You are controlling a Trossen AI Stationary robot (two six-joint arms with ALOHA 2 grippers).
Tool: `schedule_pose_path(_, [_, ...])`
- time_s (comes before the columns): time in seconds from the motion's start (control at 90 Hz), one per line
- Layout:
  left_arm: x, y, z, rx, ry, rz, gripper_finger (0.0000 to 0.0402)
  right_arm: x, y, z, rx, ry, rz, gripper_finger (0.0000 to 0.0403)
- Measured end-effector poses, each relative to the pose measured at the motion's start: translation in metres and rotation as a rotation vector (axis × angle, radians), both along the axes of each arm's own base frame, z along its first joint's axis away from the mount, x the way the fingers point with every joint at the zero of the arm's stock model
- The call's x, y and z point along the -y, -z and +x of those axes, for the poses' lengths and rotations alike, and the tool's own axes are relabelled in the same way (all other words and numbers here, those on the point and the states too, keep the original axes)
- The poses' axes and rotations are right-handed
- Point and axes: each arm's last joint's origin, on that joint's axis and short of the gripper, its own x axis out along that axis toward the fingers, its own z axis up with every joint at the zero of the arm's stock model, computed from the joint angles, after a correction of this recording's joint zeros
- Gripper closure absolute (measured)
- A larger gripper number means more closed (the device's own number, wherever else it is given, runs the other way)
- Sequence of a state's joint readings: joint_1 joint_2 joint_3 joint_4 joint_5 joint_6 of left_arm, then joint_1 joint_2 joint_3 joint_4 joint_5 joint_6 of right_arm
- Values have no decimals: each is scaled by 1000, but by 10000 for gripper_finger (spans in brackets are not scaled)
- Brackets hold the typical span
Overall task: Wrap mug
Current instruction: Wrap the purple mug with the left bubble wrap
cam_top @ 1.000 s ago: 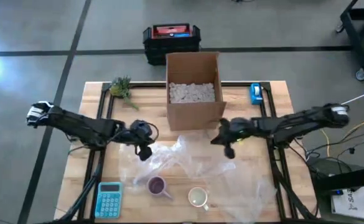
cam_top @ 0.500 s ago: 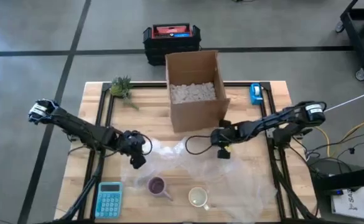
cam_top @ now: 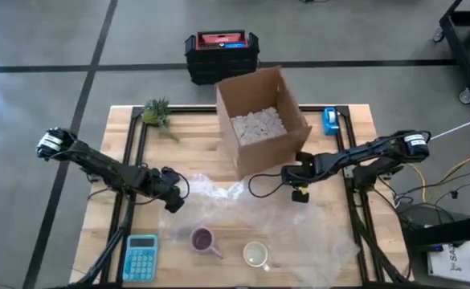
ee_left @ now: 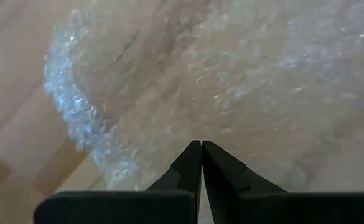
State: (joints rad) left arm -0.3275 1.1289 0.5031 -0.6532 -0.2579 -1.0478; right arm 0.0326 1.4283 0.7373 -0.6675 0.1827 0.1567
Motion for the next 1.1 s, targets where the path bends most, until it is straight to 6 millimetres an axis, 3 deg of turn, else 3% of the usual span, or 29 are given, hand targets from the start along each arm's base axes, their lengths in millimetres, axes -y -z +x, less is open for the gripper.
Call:
schedule_pose_path(0.2, [7, -40, 27, 229, 109, 60, 401, 0, -19, 11, 135, -20, 4, 401])
schedule_pose_path(0.344, [15, -40, 44, 360, 239, 33, 402, -5, -14, 18, 247, -68, 90, 401])
schedule_pose_path(0.611, [13, 13, 40, 118, 166, 20, 401, -16, 18, 14, 172, -85, 142, 401])
schedule_pose_path(0.756, [10, -3, 40, 97, 128, 40, 401, -16, 22, 10, 120, -51, 141, 401])
schedule_pose_path(1.011, [0, -2, 4, -220, 8, 21, 401, -16, 19, -7, -27, -22, 142, 401])
schedule_pose_path(1.1, [1, -3, 4, -219, 6, -31, 401, -16, 14, -11, -40, -19, 141, 401])
